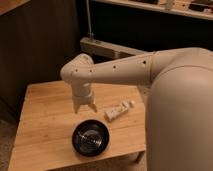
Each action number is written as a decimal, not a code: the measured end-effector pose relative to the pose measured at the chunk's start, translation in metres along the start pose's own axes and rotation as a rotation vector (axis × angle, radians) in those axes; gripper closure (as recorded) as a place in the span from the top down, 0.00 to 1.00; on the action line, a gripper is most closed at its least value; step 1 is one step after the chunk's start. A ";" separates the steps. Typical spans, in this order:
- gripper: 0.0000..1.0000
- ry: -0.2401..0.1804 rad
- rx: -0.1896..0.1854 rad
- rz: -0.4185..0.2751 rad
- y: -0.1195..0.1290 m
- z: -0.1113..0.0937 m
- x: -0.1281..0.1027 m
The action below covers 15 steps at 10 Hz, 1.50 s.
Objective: Place the bottle in the ceramic bowl
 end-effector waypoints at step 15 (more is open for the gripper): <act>0.65 -0.141 -0.110 -0.028 -0.132 -0.020 -0.096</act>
